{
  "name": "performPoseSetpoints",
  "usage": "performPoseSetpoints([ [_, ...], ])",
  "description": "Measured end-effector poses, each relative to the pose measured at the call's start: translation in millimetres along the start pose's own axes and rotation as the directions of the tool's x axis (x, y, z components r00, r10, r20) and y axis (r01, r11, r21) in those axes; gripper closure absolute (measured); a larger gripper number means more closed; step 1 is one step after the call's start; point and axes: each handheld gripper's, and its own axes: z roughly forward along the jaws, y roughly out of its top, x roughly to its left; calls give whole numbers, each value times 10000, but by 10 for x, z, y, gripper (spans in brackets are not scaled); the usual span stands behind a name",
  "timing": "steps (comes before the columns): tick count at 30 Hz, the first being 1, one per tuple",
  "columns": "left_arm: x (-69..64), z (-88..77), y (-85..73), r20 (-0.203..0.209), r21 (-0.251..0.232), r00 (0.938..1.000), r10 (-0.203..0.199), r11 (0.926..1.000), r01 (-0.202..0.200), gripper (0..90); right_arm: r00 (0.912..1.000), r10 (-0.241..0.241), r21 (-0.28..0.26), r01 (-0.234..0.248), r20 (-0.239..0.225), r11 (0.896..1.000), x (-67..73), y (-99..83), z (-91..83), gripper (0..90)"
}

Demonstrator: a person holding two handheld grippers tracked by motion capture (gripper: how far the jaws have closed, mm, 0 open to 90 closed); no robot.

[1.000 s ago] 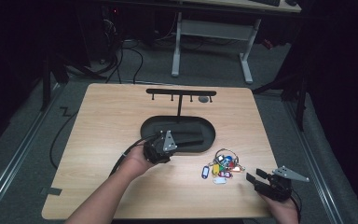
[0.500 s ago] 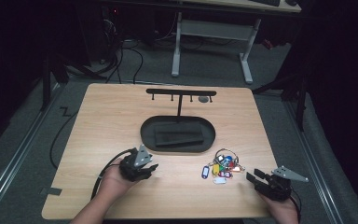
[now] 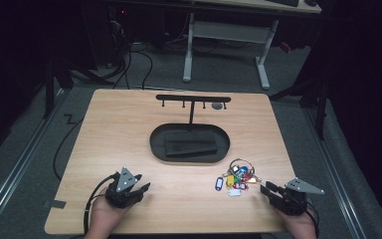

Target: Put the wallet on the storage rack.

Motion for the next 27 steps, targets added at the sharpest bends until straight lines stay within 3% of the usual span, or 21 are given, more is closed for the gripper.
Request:
performPoseSetpoints([
  [5, 26, 0, -13, 375, 214, 9987, -332, 9992, 324, 542, 9995, 238, 37, -239, 214, 9997, -37, -10, -11, 680],
  [10, -9, -9, 0, 504, 191, 9986, 144, 9997, -154, 529, 9991, 200, 202, -208, 376, 9996, -33, 48, -24, 682],
  [18, 57, -29, -35, 858, 61, 9963, 69, 10000, -74, 495, 9974, -460, 1105, 396, 559, 9931, 187, 210, 77, 589],
  [21, 39, -36, -15, 852, -44, 9960, 276, 9996, -273, 470, 9951, -677, 1489, 564, 722, 9872, 268, 299, 111, 513],
  [27, -25, 8, -23, 474, 75, 9925, 1131, 9935, -1135, 447, 9917, -1010, 2318, 801, 795, 9695, 368, 488, 201, 483],
])
